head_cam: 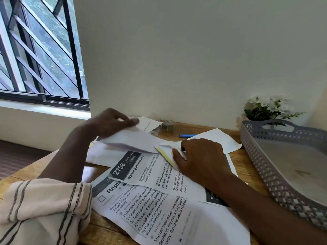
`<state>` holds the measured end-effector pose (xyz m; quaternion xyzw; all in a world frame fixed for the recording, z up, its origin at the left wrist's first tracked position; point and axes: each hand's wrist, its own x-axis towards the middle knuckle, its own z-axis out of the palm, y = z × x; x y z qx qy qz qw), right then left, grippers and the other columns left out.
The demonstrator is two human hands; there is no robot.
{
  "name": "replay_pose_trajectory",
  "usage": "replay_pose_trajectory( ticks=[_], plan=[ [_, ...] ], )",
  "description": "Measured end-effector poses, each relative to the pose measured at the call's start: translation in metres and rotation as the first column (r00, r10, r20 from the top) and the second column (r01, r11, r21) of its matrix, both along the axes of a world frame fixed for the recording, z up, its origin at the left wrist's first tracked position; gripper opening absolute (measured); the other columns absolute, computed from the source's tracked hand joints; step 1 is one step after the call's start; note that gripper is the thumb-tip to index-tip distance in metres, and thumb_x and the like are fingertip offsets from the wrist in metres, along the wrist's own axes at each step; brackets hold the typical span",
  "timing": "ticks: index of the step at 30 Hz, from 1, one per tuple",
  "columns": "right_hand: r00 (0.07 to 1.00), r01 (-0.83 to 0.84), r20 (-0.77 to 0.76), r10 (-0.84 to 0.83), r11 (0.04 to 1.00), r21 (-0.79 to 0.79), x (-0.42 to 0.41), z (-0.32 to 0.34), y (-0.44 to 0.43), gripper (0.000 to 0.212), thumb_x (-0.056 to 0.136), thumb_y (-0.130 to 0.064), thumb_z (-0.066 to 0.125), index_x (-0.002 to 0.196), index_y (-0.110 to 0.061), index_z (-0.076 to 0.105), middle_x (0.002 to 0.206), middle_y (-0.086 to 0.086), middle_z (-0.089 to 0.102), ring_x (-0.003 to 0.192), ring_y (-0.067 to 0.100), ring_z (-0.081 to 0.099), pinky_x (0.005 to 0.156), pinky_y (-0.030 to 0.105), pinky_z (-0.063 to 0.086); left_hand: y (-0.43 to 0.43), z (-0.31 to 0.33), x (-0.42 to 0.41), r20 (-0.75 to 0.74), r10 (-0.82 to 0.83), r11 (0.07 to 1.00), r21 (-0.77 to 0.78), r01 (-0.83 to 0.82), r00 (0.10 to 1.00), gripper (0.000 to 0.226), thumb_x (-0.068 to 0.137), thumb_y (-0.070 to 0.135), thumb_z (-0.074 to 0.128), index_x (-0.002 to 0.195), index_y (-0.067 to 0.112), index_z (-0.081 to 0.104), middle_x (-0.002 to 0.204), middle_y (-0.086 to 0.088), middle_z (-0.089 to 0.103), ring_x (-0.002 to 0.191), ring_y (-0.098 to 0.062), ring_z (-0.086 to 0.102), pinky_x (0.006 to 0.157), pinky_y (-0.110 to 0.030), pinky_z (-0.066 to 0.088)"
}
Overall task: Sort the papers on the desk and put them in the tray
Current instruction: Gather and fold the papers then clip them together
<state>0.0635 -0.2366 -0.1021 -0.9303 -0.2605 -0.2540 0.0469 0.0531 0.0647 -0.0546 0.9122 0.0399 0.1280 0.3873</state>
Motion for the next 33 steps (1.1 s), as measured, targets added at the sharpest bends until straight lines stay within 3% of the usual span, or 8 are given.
replay_pose_trajectory(
  ticks=[2,4,7,11,19,21,26,33],
  plan=[
    [1.0,-0.018,0.003,0.018,1.0,0.014,0.002,-0.002,0.001,0.048,0.096,-0.064,0.036,0.095,-0.026,0.065,0.086,-0.006,0.068,0.075,0.016,0.053,0.066,0.032,0.034,-0.006,0.0,-0.002,-0.232,0.0,0.986,0.165,0.039,0.973,0.038,0.073,0.054,0.084,0.089,0.02,0.083,0.086,0.002,0.081,0.081,-0.019,0.076,0.083,-0.033,0.058],
    [0.999,-0.027,0.023,0.026,0.999,0.034,0.005,-0.005,0.0,0.048,0.095,-0.064,0.036,0.097,-0.026,0.066,0.087,-0.006,0.069,0.081,0.017,0.062,0.067,0.033,0.039,-0.003,0.002,-0.002,-0.2,0.044,0.988,0.157,-0.012,0.979,0.029,0.076,0.041,0.087,0.09,0.016,0.082,0.086,-0.004,0.08,0.08,-0.024,0.075,0.08,-0.033,0.058],
    [0.999,-0.031,0.041,0.029,0.998,0.048,0.007,-0.007,0.001,0.05,0.096,-0.064,0.035,0.11,-0.028,0.065,0.089,-0.005,0.07,0.084,0.018,0.066,0.072,0.034,0.046,0.01,0.007,-0.013,0.037,0.072,0.987,-0.144,-0.066,0.997,0.039,0.072,0.038,0.091,0.098,0.01,0.08,0.088,-0.011,0.079,0.074,-0.025,0.072,0.067,-0.032,0.057],
    [0.994,-0.063,0.099,0.051,0.99,0.124,0.007,-0.007,0.003,0.046,0.098,-0.06,0.037,0.108,-0.024,0.064,0.08,-0.001,0.069,0.068,0.021,0.057,0.066,0.033,0.034,0.01,0.015,-0.032,0.203,-0.048,0.818,-0.555,0.155,0.978,0.082,0.027,0.048,0.101,0.097,0.01,0.083,0.091,-0.016,0.079,0.067,-0.021,0.074,0.054,-0.025,0.06],
    [0.977,-0.074,0.211,0.026,0.971,0.225,0.011,-0.014,0.005,0.043,0.094,-0.056,0.049,0.071,-0.022,0.061,0.059,-0.002,0.063,0.056,0.022,0.061,0.054,0.03,0.028,-0.012,0.012,-0.074,-0.141,-0.014,0.869,-0.491,-0.057,0.99,0.123,0.002,0.043,0.102,0.113,-0.001,0.071,0.102,-0.025,0.075,0.071,-0.026,0.076,0.052,-0.029,0.059],
    [0.979,-0.088,0.199,0.039,0.966,0.243,0.013,-0.015,0.005,0.044,0.094,-0.057,0.048,0.07,-0.022,0.062,0.061,-0.003,0.063,0.059,0.021,0.061,0.055,0.031,0.029,-0.018,0.011,-0.077,-0.198,0.004,0.875,-0.474,-0.099,0.98,0.119,0.008,0.036,0.103,0.115,0.003,0.065,0.103,-0.023,0.074,0.075,-0.029,0.078,0.057,-0.035,0.062],
    [0.982,-0.153,0.15,0.111,0.94,0.306,0.015,-0.019,0.007,0.034,0.091,-0.05,0.056,0.075,-0.022,0.066,0.067,-0.004,0.067,0.063,0.02,0.062,0.056,0.031,0.036,-0.052,0.011,-0.076,-0.27,-0.01,0.845,-0.518,-0.137,0.963,0.019,0.089,0.0,0.071,0.106,-0.005,0.065,0.072,-0.015,0.078,0.06,-0.024,0.075,0.051,-0.032,0.063],
    [0.988,-0.116,-0.025,0.151,0.845,0.522,0.022,-0.018,-0.004,0.021,0.092,-0.038,0.06,0.089,-0.021,0.072,0.086,-0.004,0.074,0.083,0.022,0.067,0.067,0.032,0.047,-0.044,-0.008,-0.072,-0.351,-0.1,0.737,-0.654,-0.168,0.931,0.058,0.082,0.009,0.078,0.136,-0.001,0.059,0.122,-0.034,0.069,0.087,-0.04,0.075,0.069,-0.046,0.066]
  ],
)
